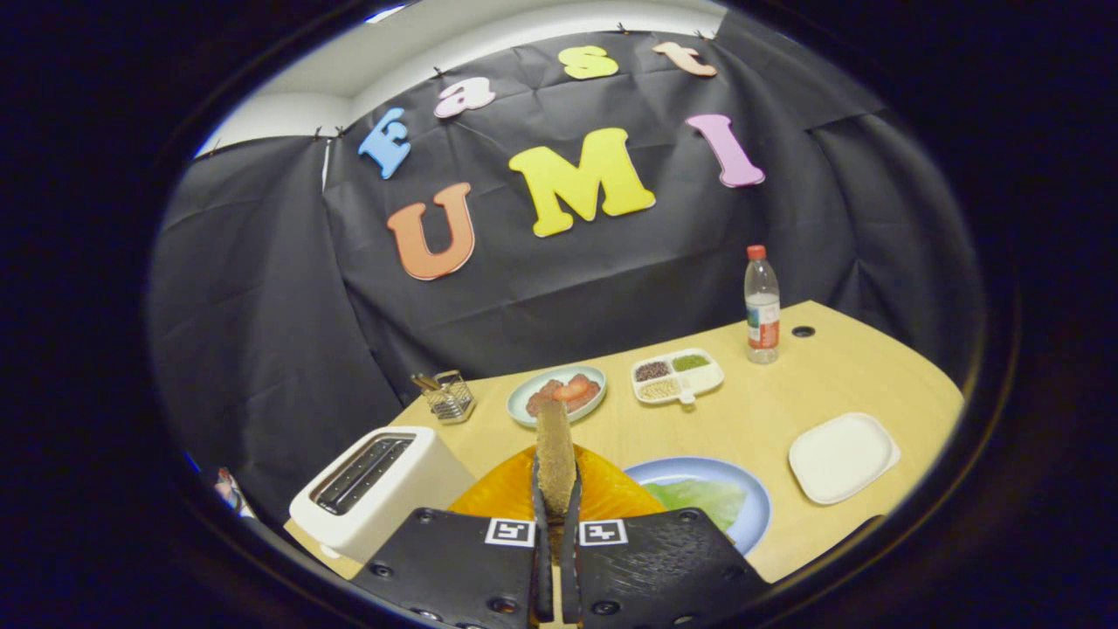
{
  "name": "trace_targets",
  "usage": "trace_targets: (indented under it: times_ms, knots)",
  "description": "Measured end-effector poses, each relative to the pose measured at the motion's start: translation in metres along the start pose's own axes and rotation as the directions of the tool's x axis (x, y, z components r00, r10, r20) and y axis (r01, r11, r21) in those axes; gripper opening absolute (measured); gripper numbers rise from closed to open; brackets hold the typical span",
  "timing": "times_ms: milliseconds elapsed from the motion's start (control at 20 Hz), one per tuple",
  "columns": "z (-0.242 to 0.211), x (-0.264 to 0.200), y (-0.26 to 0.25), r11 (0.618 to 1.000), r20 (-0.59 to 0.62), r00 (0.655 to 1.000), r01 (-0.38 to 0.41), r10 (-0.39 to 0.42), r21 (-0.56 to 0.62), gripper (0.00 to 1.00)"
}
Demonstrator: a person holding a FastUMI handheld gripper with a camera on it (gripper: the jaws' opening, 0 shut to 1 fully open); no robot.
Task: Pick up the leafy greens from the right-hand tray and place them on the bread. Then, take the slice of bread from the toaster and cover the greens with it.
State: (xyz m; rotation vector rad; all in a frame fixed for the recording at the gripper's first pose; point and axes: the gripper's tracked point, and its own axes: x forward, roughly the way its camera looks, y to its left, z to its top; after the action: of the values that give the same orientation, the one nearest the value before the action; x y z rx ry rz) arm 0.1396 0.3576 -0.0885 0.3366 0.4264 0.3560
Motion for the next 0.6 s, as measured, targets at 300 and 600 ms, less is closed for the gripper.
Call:
trace_targets:
  times_ms: [300, 600]
  knots:
    - [-0.022, 0.011, -0.024, 0.995, -0.036, 0.999, -0.006, 0.010, 0.102, 0.04]
    - [-0.041, 0.015, -0.065, 0.982, -0.073, 0.997, 0.012, 0.001, 0.188, 0.07]
